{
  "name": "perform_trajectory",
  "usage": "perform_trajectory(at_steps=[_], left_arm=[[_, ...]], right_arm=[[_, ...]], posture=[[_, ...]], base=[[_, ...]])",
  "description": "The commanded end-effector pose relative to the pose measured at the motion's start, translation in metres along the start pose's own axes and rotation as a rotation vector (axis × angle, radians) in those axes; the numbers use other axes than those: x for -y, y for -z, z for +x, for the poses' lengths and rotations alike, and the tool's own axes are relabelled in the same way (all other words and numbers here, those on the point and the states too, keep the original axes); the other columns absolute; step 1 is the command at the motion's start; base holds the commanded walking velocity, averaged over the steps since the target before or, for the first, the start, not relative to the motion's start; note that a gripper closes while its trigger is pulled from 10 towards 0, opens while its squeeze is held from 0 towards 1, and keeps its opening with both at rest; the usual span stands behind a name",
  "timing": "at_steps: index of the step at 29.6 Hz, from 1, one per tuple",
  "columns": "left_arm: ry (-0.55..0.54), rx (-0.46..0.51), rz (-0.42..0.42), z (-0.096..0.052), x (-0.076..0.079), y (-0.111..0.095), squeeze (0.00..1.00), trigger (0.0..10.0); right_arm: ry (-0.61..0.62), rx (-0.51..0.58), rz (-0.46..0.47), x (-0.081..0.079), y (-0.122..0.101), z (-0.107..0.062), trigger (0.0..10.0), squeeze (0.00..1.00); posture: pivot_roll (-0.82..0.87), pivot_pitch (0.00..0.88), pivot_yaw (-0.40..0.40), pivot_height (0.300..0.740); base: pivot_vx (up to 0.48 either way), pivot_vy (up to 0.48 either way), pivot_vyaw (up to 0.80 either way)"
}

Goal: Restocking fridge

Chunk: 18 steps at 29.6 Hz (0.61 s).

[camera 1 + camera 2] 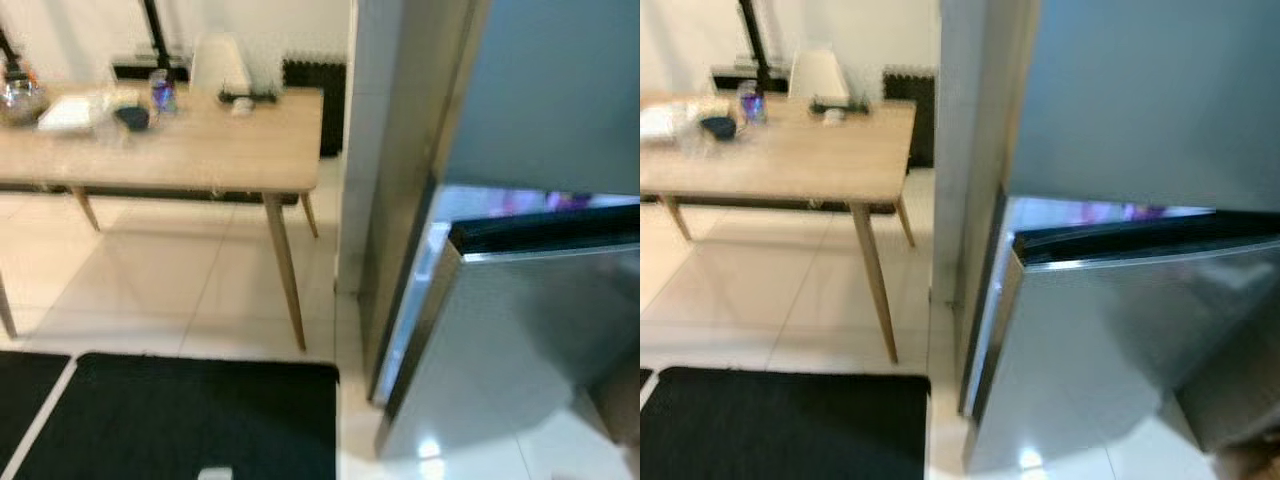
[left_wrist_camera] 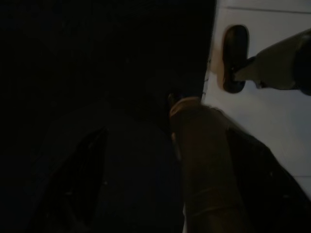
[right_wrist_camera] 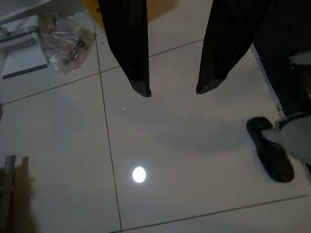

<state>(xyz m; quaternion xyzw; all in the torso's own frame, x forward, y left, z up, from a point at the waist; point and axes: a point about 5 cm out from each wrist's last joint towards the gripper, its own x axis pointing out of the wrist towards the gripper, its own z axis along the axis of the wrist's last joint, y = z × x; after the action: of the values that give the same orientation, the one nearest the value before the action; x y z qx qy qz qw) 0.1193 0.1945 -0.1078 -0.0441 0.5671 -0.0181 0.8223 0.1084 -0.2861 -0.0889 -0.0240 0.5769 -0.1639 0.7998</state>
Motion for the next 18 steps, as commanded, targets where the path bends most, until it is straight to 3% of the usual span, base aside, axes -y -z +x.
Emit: perform_trajectory(at_steps=[1, 5, 7, 10, 18], left_arm=[[0.000, 0.003, 0.011, -0.0001, 0.0004, 0.0015, 0.00, 10.0], [-0.005, 0.015, -0.017, -0.0002, -0.0003, 0.0006, 0.00, 10.0], [0.002, 0.007, 0.012, -0.0002, 0.0000, 0.0005, 0.00, 10.0], [0.024, -0.008, 0.049, 0.0001, 0.0022, 0.0011, 0.00, 10.0], [0.014, -0.005, 0.016, 0.0002, 0.0030, 0.0033, 0.00, 10.0]], right_arm=[[0.008, 0.003, -0.012, 0.0018, -0.0008, -0.0001, 10.0, 0.00], [0.010, -0.010, -0.018, 0.0018, 0.0036, -0.0002, 10.0, 0.00], [0.010, -0.011, -0.018, 0.0016, 0.0041, -0.0002, 10.0, 0.00], [0.010, -0.012, -0.016, 0.0013, 0.0050, -0.0002, 10.0, 0.00], [0.014, -0.005, -0.010, 0.0020, 0.0040, -0.0003, 10.0, 0.00]], posture=[[-0.10, 0.000, -0.013, 0.740], [-0.10, 0.000, -0.015, 0.740], [-0.10, 0.000, -0.015, 0.740], [-0.11, 0.000, -0.018, 0.740], [-0.11, 0.000, -0.020, 0.740]], base=[[0.368, 0.000, 0.00], [0.070, 0.000, 0.00], [0.000, 0.000, 0.00], [0.000, -0.467, 0.00], [0.000, -0.363, 0.00]])
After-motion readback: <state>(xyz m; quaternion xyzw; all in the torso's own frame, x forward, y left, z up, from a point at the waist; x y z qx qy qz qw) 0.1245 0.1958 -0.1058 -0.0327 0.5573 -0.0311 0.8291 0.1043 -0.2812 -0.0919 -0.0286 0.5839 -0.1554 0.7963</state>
